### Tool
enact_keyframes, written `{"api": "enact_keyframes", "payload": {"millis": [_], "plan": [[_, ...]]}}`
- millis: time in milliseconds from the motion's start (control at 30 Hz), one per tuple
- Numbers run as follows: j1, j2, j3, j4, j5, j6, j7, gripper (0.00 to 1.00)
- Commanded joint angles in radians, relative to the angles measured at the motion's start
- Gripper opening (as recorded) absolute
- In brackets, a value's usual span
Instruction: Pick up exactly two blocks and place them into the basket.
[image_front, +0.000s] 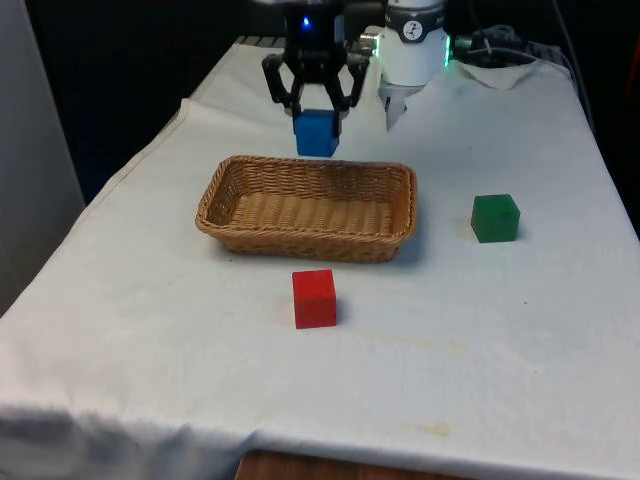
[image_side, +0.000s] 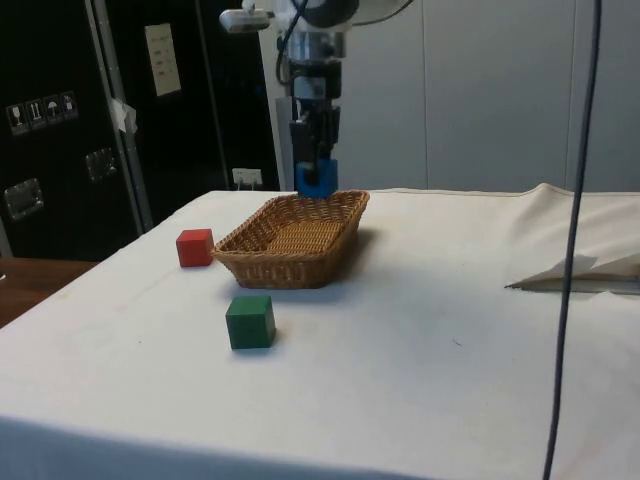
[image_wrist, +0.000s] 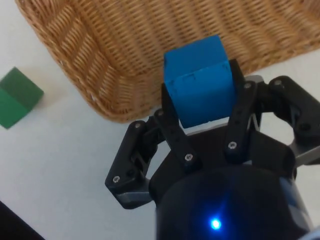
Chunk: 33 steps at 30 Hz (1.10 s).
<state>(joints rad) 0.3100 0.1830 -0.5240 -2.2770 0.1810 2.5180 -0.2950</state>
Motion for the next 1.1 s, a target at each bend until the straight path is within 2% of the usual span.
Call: {"api": "enact_keyframes", "payload": {"millis": [0,33,133,267,300,333,433,533,567,600,700,800,833,867,967,1033,1067], "plan": [[0.0,0.014,0.006,0.008,0.004,0.001,0.004,0.02],[0.003,0.037,0.018,0.019,0.019,0.01,0.008,0.02],[-0.004,0.076,0.032,0.041,0.032,0.019,0.007,0.02],[-0.014,0.131,0.034,0.066,0.065,0.035,-0.02,0.02],[-0.004,0.137,0.023,0.07,0.052,0.03,-0.007,0.02],[-0.019,0.143,0.033,0.07,0.077,0.039,-0.032,0.02],[-0.028,0.176,0.027,0.082,0.115,0.048,-0.071,0.02],[-0.037,0.223,0.015,0.1,0.178,0.061,-0.132,0.02],[-0.019,0.216,0.0,0.093,0.155,0.056,-0.11,0.02],[-0.04,0.235,0.012,0.105,0.195,0.063,-0.148,0.02],[-0.047,0.284,0.001,0.131,0.261,0.066,-0.21,0.02],[-0.048,0.319,-0.007,0.152,0.31,0.067,-0.252,0.02],[-0.034,0.317,-0.023,0.147,0.296,0.06,-0.239,0.02],[-0.045,0.339,-0.01,0.165,0.34,0.068,-0.273,0.02],[-0.044,0.357,-0.011,0.177,0.365,0.07,-0.289,0.02],[-0.045,0.363,-0.01,0.181,0.37,0.071,-0.291,0.17],[-0.044,0.368,-0.01,0.185,0.376,0.071,-0.294,0.36]]}}
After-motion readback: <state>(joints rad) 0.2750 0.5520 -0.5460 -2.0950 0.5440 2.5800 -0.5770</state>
